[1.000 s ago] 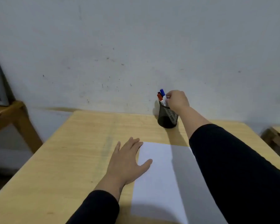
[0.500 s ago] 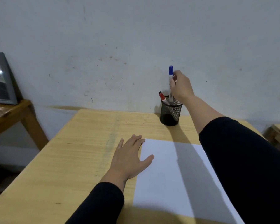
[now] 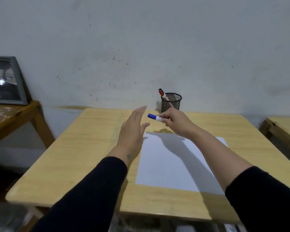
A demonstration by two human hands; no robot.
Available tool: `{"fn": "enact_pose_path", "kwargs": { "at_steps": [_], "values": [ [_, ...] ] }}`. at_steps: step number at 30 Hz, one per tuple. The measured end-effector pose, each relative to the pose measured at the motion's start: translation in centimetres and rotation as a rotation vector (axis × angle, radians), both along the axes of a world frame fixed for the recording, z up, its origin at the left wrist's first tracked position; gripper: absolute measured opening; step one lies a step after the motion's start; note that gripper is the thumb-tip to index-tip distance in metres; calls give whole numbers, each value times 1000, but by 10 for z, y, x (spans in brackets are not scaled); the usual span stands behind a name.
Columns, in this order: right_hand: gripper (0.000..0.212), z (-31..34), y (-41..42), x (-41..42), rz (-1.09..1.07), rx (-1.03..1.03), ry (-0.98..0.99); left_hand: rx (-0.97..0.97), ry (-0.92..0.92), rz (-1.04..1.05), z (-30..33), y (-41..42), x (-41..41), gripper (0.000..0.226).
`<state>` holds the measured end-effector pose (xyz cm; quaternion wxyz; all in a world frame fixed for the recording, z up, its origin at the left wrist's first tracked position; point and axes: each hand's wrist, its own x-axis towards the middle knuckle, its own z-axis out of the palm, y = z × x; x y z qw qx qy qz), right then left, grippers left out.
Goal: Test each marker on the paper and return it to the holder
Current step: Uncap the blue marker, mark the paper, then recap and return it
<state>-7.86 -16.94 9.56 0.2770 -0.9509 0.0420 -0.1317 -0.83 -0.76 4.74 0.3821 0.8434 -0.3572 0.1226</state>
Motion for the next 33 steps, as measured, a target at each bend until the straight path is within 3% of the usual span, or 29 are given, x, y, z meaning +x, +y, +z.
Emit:
{"fn": "enact_pose_path", "kwargs": {
  "at_steps": [2,5,9,11,14,16,19,25,31,33],
  "values": [
    [28,-6,1,-5,5,-1,15,33,-88,-57,3,-3,2,34],
    [27,-8,-1,-8,-9,0,-12,-24,-19,-104,2,-6,0,19],
    [21,-13,3,-12,-248,25,-379,-180,77,-10,10,-12,-3,19],
    [19,-14,12,-14,-378,243,-378,-248,120,57,13,-16,-5,20],
    [33,-7,22,-11,-407,935,-33,-240,109,49,13,-22,-12,20],
    [33,-6,22,-6,-410,1221,48,-191,83,23,10,-24,-15,20],
    [31,-13,21,5,-412,1147,24,-111,97,33,5,-27,-13,23],
    [33,-27,-3,17,-497,1126,-113,-170,416,68,-2,-18,9,22],
    [10,-44,-7,24,-444,1038,-121,14,443,184,-9,-5,42,6],
    [14,-49,-3,28,-437,1029,-147,72,430,203,-10,-7,50,6]
  ]
}}
